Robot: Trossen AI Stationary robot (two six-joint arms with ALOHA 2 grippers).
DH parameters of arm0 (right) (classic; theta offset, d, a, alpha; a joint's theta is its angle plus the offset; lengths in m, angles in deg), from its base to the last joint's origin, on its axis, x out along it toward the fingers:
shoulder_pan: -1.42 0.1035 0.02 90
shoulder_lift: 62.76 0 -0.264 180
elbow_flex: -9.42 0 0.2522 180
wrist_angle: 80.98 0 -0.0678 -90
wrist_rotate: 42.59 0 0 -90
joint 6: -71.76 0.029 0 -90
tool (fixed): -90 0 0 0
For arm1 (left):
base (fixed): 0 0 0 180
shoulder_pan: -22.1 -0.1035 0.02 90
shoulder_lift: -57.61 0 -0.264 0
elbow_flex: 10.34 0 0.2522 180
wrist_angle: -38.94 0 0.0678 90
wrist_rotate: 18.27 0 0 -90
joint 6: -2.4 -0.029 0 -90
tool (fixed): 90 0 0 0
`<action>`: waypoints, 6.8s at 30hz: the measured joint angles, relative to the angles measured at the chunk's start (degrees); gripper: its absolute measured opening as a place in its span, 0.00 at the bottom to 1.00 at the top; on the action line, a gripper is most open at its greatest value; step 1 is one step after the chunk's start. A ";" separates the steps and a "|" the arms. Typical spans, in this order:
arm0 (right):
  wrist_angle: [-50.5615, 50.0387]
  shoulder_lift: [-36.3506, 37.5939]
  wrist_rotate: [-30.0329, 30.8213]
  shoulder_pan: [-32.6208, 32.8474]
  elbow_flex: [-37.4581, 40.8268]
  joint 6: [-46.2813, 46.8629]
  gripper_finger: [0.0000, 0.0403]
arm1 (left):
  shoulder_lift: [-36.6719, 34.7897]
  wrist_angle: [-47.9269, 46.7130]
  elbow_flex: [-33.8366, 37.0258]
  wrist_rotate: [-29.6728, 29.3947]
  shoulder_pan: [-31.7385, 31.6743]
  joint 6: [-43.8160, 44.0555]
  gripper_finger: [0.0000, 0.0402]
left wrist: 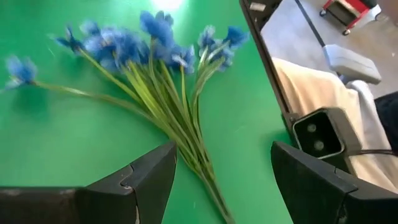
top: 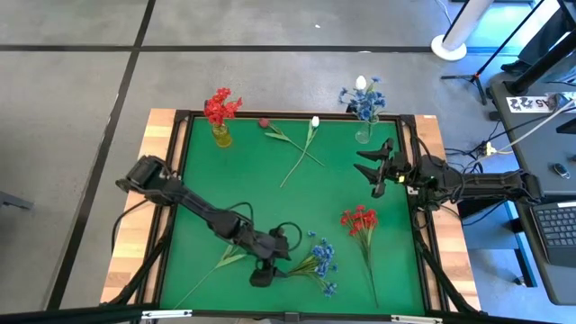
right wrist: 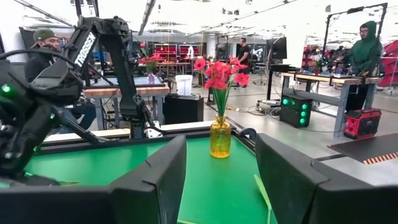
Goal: Sort flowers into vase by color
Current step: Put the bottom red flower into the yellow vase
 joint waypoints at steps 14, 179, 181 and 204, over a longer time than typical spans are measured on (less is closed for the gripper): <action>-0.09 0.00 -0.02 0.00 0.00 0.38 0.47 | -12.54 -38.74 -0.48 -11.85 1.04 11.85 0.63; -4.63 -0.01 0.52 0.00 0.00 1.42 0.47 | -84.75 8.66 36.67 -38.37 -50.00 -41.55 0.00; -4.63 0.00 0.52 0.00 0.00 1.42 0.47 | -84.75 13.18 38.12 -40.26 -52.58 -40.73 0.00; -4.59 -0.02 0.52 0.00 0.00 1.33 0.47 | -69.69 25.61 42.99 -14.98 -75.78 -27.54 0.00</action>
